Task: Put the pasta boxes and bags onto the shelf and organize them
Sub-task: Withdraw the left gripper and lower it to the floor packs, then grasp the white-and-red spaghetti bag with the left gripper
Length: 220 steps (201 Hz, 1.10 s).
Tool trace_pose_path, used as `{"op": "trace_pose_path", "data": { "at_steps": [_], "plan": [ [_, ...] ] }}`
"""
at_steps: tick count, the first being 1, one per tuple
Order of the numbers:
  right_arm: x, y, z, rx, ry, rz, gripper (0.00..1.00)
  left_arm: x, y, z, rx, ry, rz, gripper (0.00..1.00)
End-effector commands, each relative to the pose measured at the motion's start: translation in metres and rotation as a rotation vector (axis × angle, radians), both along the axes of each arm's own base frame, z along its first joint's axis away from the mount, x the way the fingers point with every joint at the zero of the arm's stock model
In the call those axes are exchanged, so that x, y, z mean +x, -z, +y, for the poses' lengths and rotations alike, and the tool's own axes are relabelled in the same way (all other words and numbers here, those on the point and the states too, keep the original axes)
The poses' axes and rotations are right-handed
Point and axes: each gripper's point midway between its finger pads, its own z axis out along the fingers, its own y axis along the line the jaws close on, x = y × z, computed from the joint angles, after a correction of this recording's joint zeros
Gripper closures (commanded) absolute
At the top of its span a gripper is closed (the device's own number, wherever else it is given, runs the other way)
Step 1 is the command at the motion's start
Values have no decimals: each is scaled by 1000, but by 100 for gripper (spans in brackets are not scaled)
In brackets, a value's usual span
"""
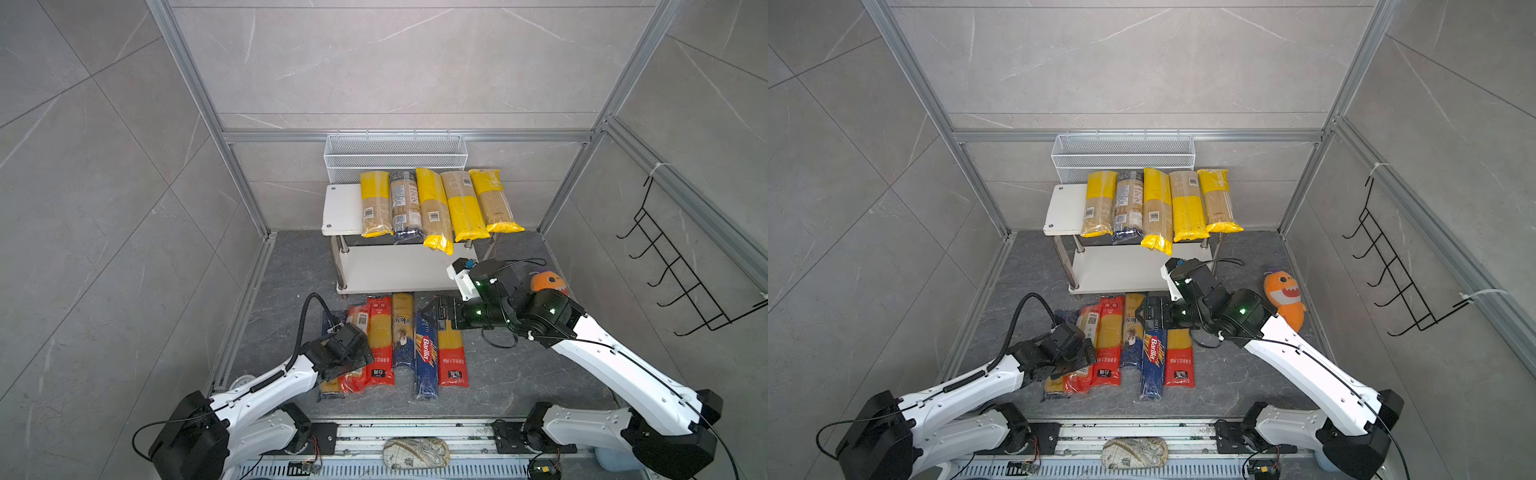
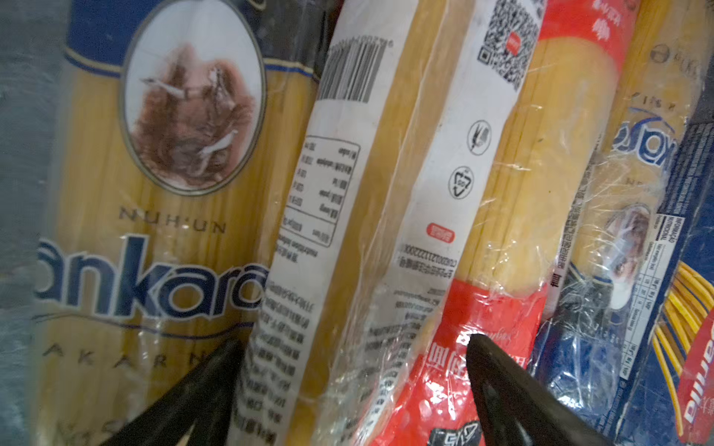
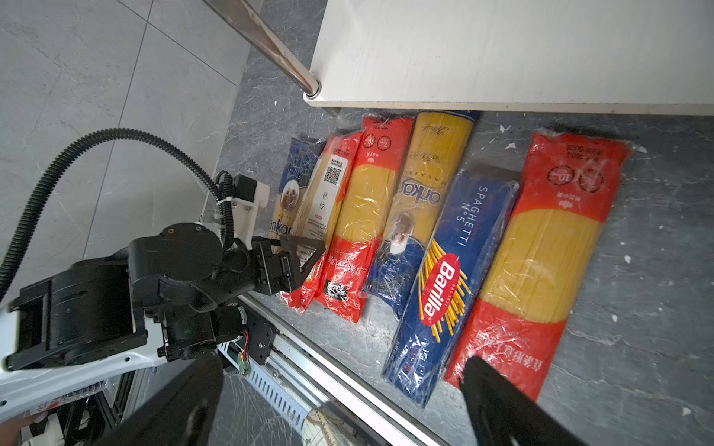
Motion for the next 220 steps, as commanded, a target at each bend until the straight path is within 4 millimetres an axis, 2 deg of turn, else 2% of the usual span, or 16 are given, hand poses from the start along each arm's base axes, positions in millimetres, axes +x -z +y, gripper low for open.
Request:
{"op": "trace_pose_path", "data": {
  "at_steps": [1, 32, 57, 70, 97, 108, 138, 146, 172, 194, 220],
  "plan": [
    [-1, -2, -2, 6, 20, -10, 0, 5, 7, -4, 2, -1, -13, 7],
    [-2, -6, -2, 6, 18, -21, 0, 2, 27, -4, 24, -1, 33, 8],
    [-4, -4, -5, -6, 17, -18, 0, -2, 42, -7, 36, 1, 71, 12],
    [-5, -3, -6, -9, 18, -18, 0, -5, 47, -10, 40, 10, 84, 20],
    [-8, 0, -10, -10, 24, -17, 0, -11, 54, -15, 31, 25, 128, 42],
    [-8, 0, -11, -11, 26, -17, 0, -13, 53, -17, 23, 35, 141, 47],
    [-8, 0, -13, -11, 29, -25, 0, -18, 32, -16, 24, 58, 136, 52],
    [-8, 1, -12, -12, 28, -26, 0, -19, 24, -13, 24, 59, 125, 56],
    [-6, 0, -8, -4, 16, -33, 0, -20, -8, -3, 20, 55, 73, 82],
    [-4, 0, -2, 7, -2, -39, 0, -22, -36, 4, 6, 56, 23, 100],
    [-1, -2, 6, 26, -20, -44, 0, -24, -70, 11, -3, 59, -25, 100]
  ]
}}
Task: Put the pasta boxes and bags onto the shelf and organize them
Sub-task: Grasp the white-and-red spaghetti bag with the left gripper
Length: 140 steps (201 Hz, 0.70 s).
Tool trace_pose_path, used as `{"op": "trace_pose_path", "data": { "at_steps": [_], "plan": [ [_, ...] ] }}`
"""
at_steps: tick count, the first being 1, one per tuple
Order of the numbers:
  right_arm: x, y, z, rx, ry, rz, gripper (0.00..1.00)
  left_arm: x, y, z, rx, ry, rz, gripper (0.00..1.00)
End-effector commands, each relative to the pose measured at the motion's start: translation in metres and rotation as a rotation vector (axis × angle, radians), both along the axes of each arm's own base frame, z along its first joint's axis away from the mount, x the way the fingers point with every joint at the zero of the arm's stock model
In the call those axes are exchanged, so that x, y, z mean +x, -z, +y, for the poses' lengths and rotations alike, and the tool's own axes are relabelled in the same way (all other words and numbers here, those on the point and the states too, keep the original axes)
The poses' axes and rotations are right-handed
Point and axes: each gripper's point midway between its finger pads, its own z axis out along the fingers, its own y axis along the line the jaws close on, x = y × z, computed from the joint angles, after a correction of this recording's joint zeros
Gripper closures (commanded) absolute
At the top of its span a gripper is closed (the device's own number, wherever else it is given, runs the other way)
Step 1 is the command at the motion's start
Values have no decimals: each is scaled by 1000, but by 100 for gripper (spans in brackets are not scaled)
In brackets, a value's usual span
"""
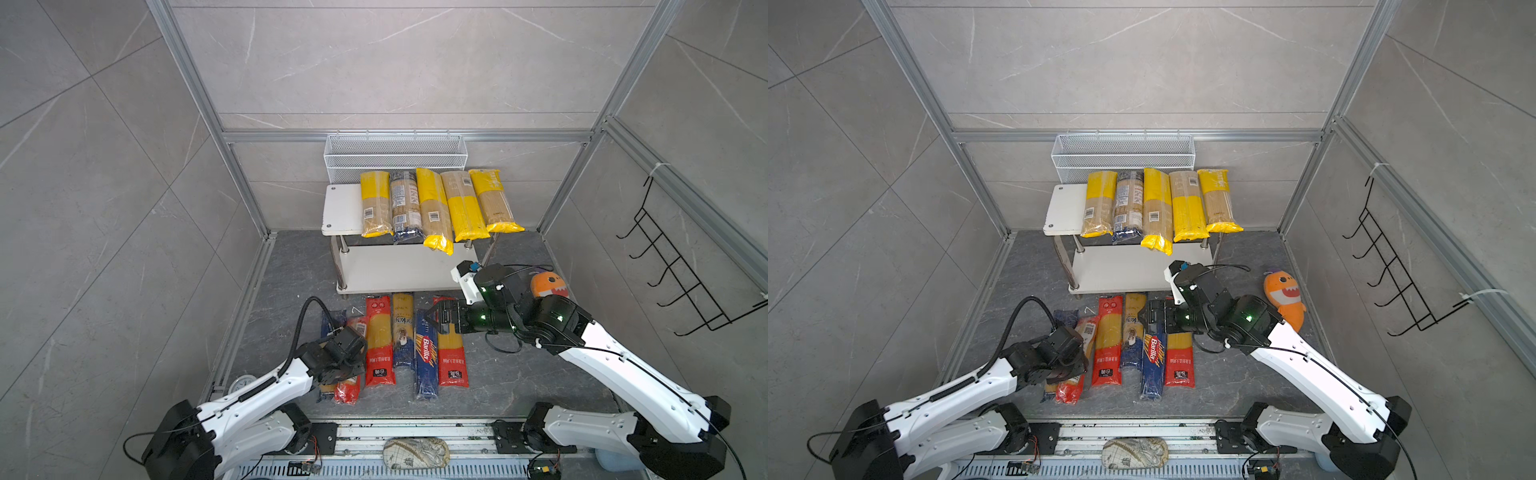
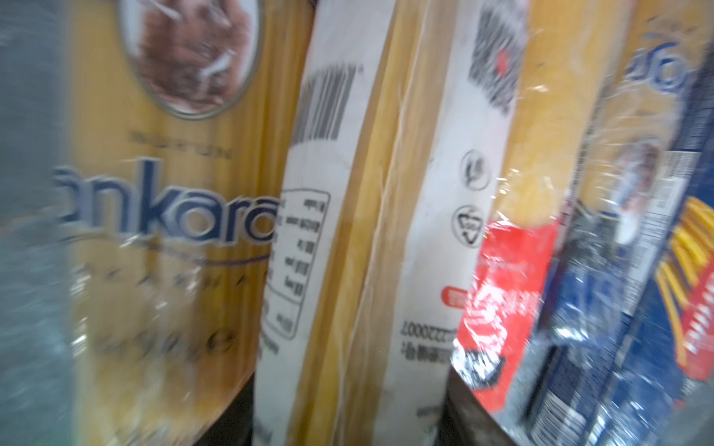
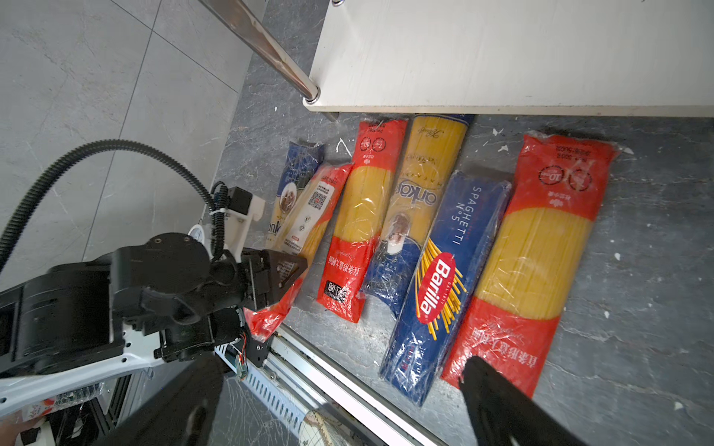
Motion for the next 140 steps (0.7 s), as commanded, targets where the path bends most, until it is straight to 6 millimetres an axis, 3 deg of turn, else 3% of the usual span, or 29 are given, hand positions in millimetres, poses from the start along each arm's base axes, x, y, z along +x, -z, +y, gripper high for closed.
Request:
{"op": "trace_pose_path", "data": {
  "at_steps": [1, 26, 47, 67, 109, 140],
  "plan": [
    [3, 0, 11, 15, -33, -18, 0, 5, -46, 6, -6, 6, -79, 100],
    [6, -1, 17, 23, -49, -23, 0, 7, -73, 8, -23, 15, -129, 100],
    [7, 1, 19, 22, -55, -25, 0, 10, -76, 6, -19, 19, -143, 100],
    [6, 2, 18, 19, -58, -27, 0, 10, -54, 1, -4, 32, -93, 100],
    [0, 10, 6, -4, -44, -27, 0, -1, 18, -11, -7, 47, 42, 100],
    [-3, 14, -3, -27, -32, -24, 0, -3, 33, -18, -13, 61, 85, 97]
  ]
}}
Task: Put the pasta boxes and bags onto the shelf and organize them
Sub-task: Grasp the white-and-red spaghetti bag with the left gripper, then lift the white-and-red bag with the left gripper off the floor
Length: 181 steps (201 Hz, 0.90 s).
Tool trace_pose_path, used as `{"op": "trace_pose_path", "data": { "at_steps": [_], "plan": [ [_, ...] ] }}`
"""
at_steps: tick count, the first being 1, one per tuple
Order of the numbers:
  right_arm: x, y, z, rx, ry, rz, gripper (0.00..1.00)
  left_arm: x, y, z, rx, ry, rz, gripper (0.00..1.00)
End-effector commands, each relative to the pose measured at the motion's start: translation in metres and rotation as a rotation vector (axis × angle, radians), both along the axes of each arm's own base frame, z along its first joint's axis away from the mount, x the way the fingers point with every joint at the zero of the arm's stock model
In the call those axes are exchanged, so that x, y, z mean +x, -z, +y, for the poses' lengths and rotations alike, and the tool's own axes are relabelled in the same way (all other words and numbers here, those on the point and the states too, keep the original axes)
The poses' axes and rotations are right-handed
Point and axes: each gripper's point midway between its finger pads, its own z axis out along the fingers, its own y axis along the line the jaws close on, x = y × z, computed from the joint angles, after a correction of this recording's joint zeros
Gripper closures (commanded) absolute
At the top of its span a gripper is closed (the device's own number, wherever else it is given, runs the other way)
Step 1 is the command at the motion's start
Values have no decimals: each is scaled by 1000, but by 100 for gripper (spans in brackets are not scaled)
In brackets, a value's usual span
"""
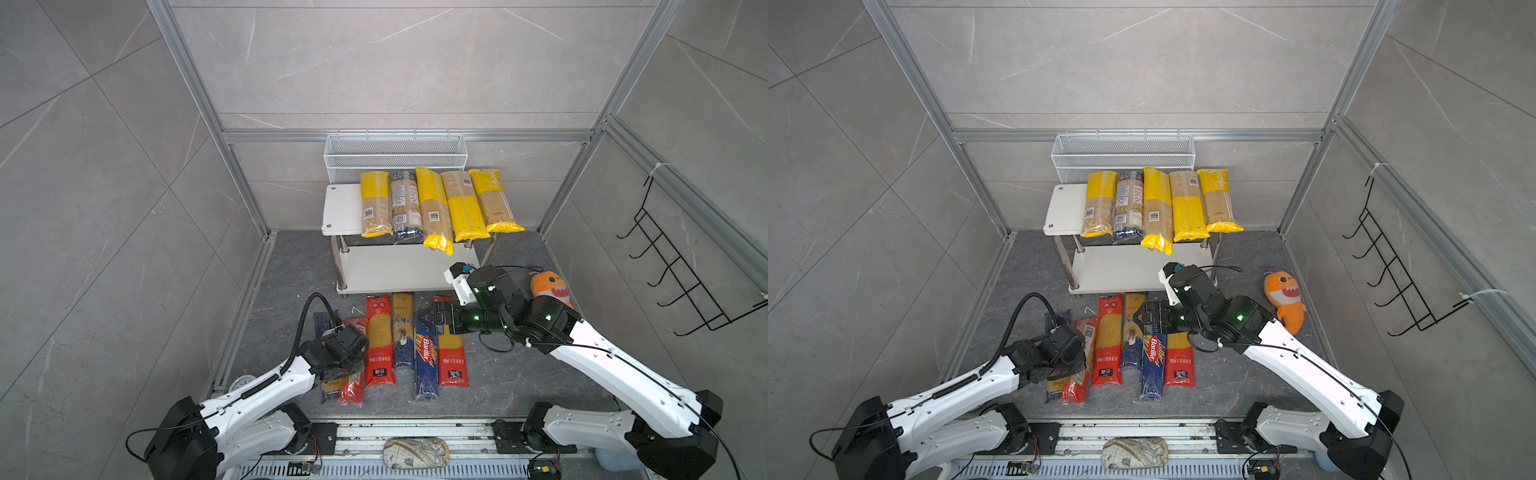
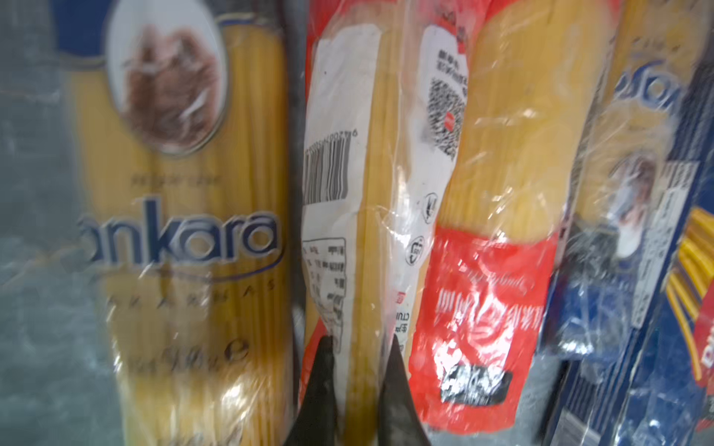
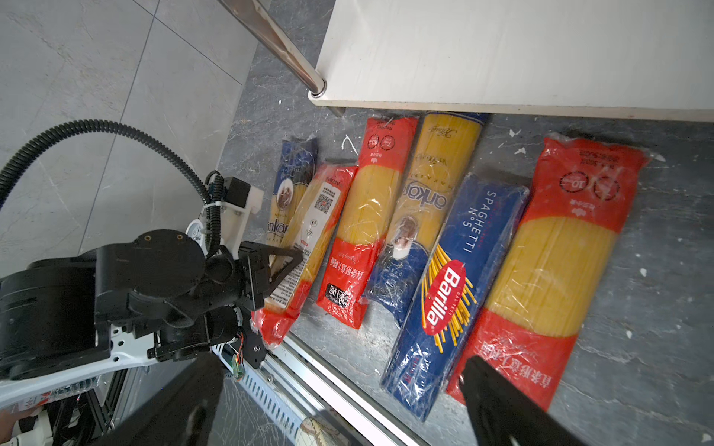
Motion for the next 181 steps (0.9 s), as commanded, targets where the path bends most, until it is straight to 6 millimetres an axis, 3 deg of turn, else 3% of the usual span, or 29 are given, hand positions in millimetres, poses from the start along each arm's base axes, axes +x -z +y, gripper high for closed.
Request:
{"op": "trace_pose_path", "data": {
  "at_steps": [1, 13, 32, 48, 118, 143, 181],
  "plan": [
    [-5, 0, -10, -24, 1, -24, 0, -16, 21, -12, -41, 39, 116, 96],
    [-6, 2, -12, -32, 4, -24, 0, -17, 24, -15, -44, 51, 135, 77],
    [-6, 3, -15, -39, 10, -26, 0, -23, 31, -19, -36, 70, 175, 56],
    [-6, 3, -16, -39, 14, -29, 0, -28, 39, -17, -20, 70, 201, 43],
    [-6, 5, -16, -44, 11, -29, 0, -36, 66, -35, -9, 89, 262, 41],
    [-7, 5, -16, -44, 10, -27, 0, -41, 76, -40, 9, 100, 284, 50],
    [-8, 5, -18, -44, 8, -30, 0, -43, 70, -39, 22, 112, 285, 98]
  ]
}}
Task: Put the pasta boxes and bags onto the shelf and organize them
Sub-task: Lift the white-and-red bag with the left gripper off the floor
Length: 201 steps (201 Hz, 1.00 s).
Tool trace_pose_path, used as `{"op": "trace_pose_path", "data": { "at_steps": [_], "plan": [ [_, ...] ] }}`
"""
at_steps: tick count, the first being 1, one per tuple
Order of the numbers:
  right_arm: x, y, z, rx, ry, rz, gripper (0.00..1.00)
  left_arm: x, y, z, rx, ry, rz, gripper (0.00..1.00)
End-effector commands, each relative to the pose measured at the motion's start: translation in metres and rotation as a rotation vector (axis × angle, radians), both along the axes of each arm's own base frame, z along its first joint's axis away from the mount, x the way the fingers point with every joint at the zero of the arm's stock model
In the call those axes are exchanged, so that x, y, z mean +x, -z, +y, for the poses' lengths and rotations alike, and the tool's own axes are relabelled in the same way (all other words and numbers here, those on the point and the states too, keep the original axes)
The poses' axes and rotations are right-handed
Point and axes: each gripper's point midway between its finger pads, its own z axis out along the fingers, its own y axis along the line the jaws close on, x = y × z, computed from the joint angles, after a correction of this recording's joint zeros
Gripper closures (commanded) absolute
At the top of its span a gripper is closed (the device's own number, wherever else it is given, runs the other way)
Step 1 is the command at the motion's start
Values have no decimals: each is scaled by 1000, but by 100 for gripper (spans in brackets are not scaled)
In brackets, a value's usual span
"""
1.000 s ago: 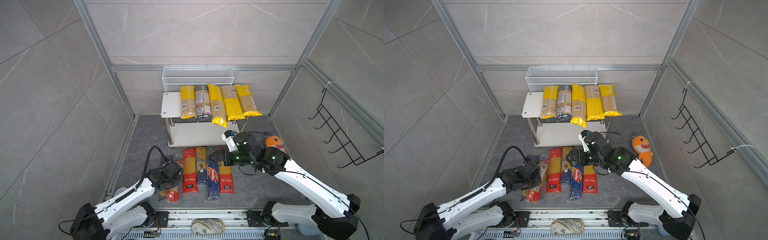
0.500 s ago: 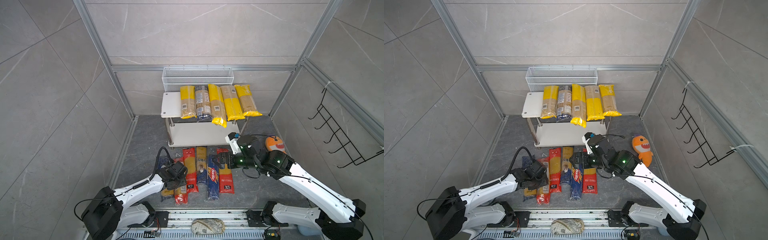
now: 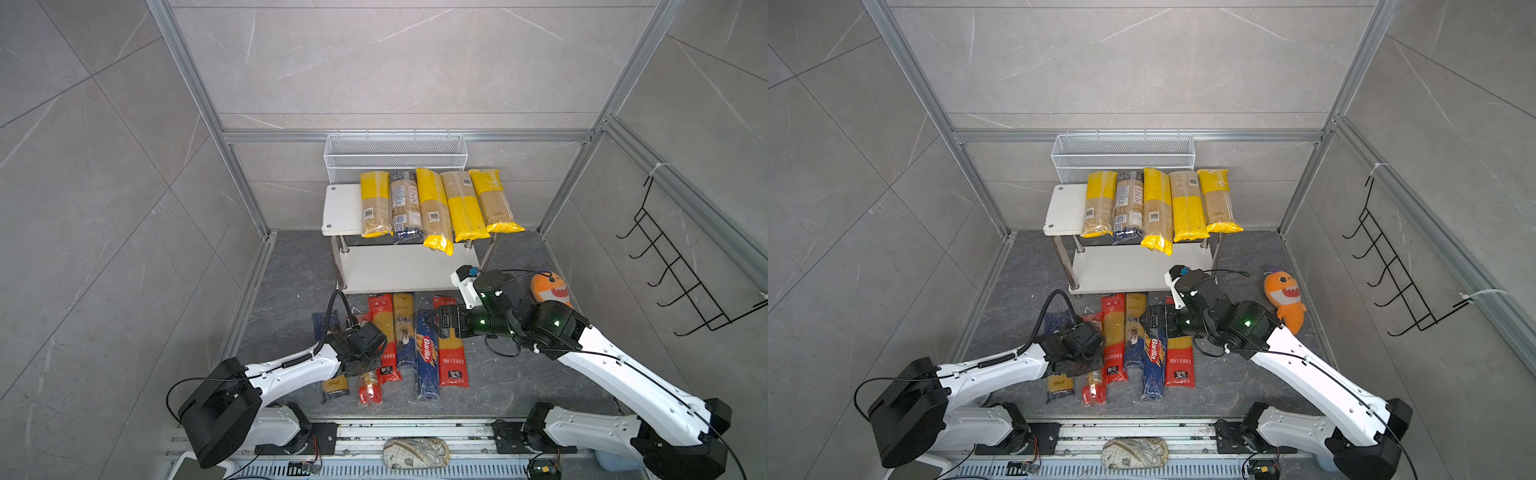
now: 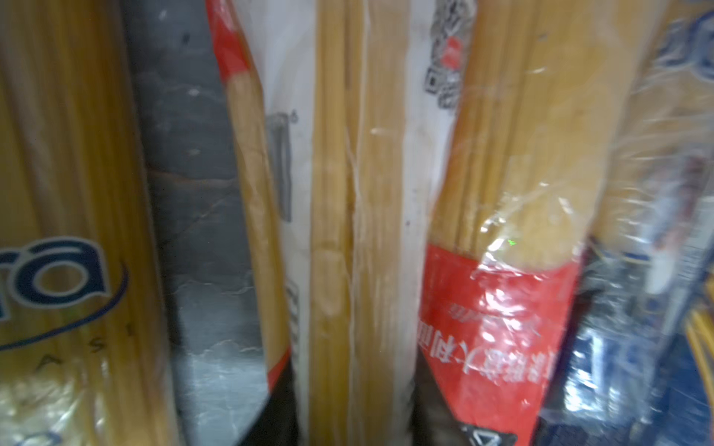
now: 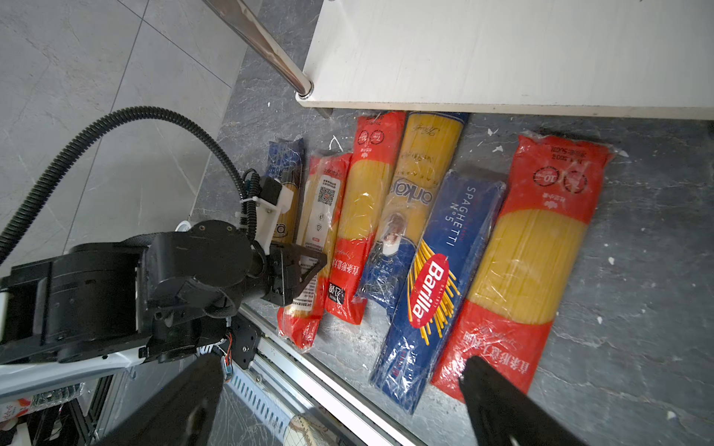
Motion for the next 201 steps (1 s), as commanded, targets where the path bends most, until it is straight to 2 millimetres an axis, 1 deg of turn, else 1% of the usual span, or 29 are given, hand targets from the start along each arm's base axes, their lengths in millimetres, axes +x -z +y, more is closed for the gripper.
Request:
{"op": "trace_pose_path", "data": {
  "at_steps": [1, 15, 34, 59, 92, 121, 125, 133, 134, 137, 138, 140, 141, 142, 145, 146, 149, 151, 153, 161, 171, 201],
  "plan": [
    [-5, 3, -6, -25, -12, -9, 0, -44, 39, 4, 19, 68, 192, 99],
    [-5, 3, -5, -24, -12, -10, 0, -44, 29, 8, 27, 75, 178, 100],
    [-4, 1, -4, -17, -14, -14, 0, -44, 9, 15, 28, 77, 146, 100],
    [-1, 0, 0, -8, -17, -18, 0, -43, -26, 27, 14, 71, 68, 100],
    [1, -2, 8, 11, -34, -14, 0, -37, -83, 45, -46, 40, -67, 100],
    [2, -7, 17, 36, -56, -10, 0, -35, -137, 63, -92, 12, -174, 100],
    [3, -8, 18, 38, -56, -9, 0, -35, -147, 65, -100, 13, -191, 100],
    [4, -10, 21, 44, -60, -10, 0, -35, -159, 71, -89, 10, -210, 100],
    [4, -10, 21, 45, -61, -11, 0, -35, -164, 71, -94, 10, -218, 100],
    [4, -11, 22, 47, -64, -10, 0, -35, -167, 73, -86, 10, -222, 100],
    [3, -11, 22, 47, -66, -10, 0, -35, -172, 74, -90, 10, -229, 100],
    [4, -11, 22, 48, -65, -9, 0, -35, -175, 75, -86, 10, -234, 100],
    [4, -11, 23, 48, -65, -9, 0, -35, -174, 76, -79, 9, -232, 100],
    [4, -12, 23, 50, -65, -11, 0, -35, -179, 77, -83, 9, -239, 100],
    [5, -12, 23, 52, -67, -10, 0, -35, -182, 79, -72, 7, -242, 100],
    [4, -13, 24, 53, -68, -11, 0, -34, -187, 80, -77, 6, -250, 100],
    [5, -14, 24, 55, -69, -11, 0, -35, -189, 82, -64, 6, -252, 100],
    [5, -15, 25, 57, -71, -11, 0, -34, -196, 83, -67, 4, -263, 100],
    [5, -15, 26, 58, -72, -11, 0, -35, -197, 85, -58, 4, -262, 100],
    [6, -17, 28, 64, -76, -11, 0, -35, -211, 90, -43, 4, -279, 100],
    [6, -21, 30, 71, -81, -13, 0, -34, -231, 94, -42, 5, -311, 100],
    [7, -33, 31, 81, -91, -30, 0, -29, -282, 101, -25, 13, -383, 100]
  ]
}}
